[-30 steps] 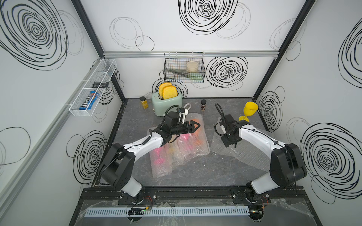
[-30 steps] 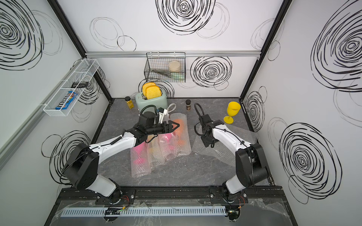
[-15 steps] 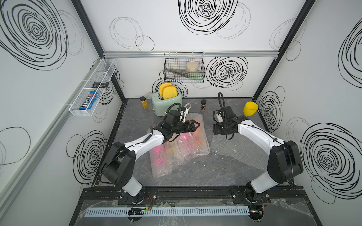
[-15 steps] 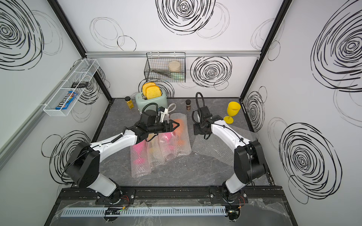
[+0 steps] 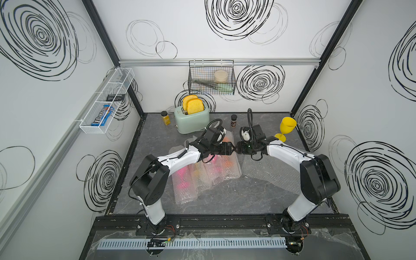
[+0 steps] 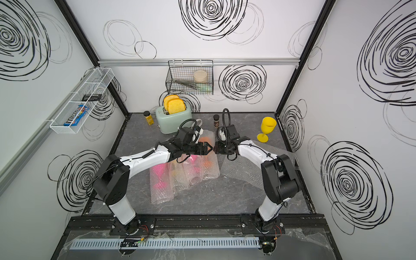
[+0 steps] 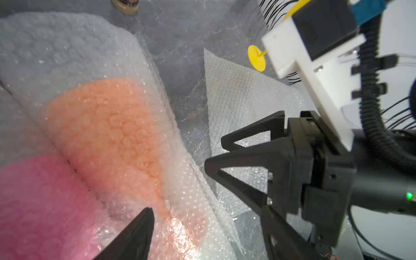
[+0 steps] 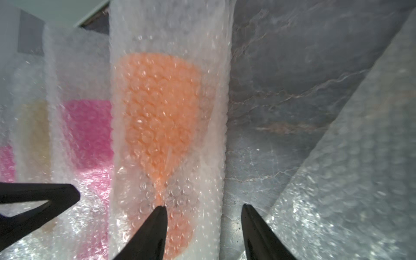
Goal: Unpack wine glasses from bubble wrap
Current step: Move the bubble wrap to the center of the board, then unwrap the bubble wrap at the center of the board.
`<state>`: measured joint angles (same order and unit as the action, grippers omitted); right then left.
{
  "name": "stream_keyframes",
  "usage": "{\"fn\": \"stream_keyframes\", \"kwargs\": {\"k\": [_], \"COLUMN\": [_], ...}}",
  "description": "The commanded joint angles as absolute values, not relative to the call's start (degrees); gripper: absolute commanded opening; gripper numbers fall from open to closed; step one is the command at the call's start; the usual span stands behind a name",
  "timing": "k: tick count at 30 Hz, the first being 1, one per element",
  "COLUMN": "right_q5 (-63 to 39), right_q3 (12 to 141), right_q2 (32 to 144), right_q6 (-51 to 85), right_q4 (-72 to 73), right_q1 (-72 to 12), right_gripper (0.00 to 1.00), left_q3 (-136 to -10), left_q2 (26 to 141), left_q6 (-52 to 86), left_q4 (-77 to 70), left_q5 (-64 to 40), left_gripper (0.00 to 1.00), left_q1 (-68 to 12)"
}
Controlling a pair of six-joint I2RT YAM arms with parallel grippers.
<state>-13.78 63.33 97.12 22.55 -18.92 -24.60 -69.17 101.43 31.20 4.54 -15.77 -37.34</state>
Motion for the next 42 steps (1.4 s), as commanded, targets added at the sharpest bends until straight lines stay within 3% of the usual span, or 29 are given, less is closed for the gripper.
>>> {"fn": "stream_keyframes", "kwargs": {"k": [1, 6, 17, 35, 42], "right_q5": [-14.4, -13.2, -15.4, -16.6, -16.3], "right_q3": [62.1, 60.5, 56.3, 46.2, 46.8], "right_q2": [99.3, 100.2, 97.4, 87.1, 88.0], "right_q6": [22.9, 22.2, 21.1, 23.5, 23.6], "right_q4": [-17.0, -15.2, -13.9, -13.5, -13.0], "right_q1": [-25.5, -25.5, -25.5, -27.5, -28.7], "right_gripper": [0.56, 0.47, 0.07, 0.04, 0.05], "left_q3": [-71.4, -72.7, -73.6, -68.6, -68.7], "left_q2": [103.2, 104.8, 106.6, 105.6, 108.3], "left_q6": [28.9, 28.0, 28.4, 27.5, 26.3], "left_q4": [7.6, 9.4, 9.8, 9.6, 9.6], "left_q5": [-10.2, -6.7, -6.1, -4.8, -0.3], "left_gripper": [0.79, 0.79, 0.76, 0.79, 0.74], "left_q1": [-38.6, -40.2, -40.7, -45.7, -46.0]}}
